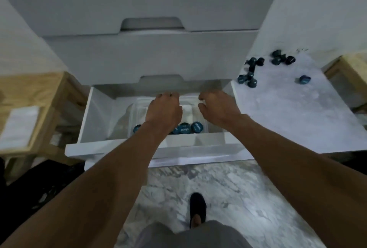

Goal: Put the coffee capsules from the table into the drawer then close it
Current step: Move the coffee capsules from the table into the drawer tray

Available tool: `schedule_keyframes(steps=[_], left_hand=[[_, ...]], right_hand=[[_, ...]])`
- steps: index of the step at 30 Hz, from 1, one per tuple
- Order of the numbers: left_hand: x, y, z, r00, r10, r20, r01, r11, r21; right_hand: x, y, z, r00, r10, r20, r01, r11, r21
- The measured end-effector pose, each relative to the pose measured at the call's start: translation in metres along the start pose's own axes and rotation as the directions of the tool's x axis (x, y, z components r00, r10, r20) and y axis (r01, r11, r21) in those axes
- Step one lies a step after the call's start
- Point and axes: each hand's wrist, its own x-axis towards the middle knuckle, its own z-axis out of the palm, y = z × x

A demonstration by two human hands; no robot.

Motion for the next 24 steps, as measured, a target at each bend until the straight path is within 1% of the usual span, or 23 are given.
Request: schedule_keyframes(steps=[3,5,9,12,18,20,24], left_hand=[[-0.016,0.008,-0.026,0.986,0.08,-0.145,-0.073,0.996,0.055],[-0.032,0.015,-0.04,0.967,0.145,-0.21,-0.133,0.989,0.069],[-0.057,0.034,-0.052,0.923,0.262,-0.282,-0.264,0.964,0.029],[-0.073,0.057,-0.056,0.879,0.348,-0.327,-0.363,0.932,0.018],[-0.084,0.114,-0.054,0.837,0.45,-0.311,-0.482,0.875,-0.033],[-0.08,0.132,-0.05,0.831,0.471,-0.296,-0.503,0.863,-0.04],[-0.056,0.182,-0.036,0.823,0.495,-0.278,-0.515,0.857,0.004]], right_hand=[[-0.024,-0.005,-0.02,0.988,0.058,-0.14,-0.061,0.998,-0.013],[-0.048,-0.006,-0.033,0.967,0.126,-0.221,-0.131,0.991,-0.007],[-0.097,-0.001,-0.048,0.928,0.242,-0.285,-0.242,0.97,0.036],[-0.135,0.009,-0.059,0.904,0.316,-0.288,-0.321,0.947,0.032],[-0.177,0.048,-0.072,0.87,0.393,-0.298,-0.406,0.913,0.02],[-0.183,0.065,-0.075,0.864,0.406,-0.297,-0.419,0.908,0.022],[-0.186,0.118,-0.083,0.85,0.432,-0.301,-0.441,0.896,0.041]])
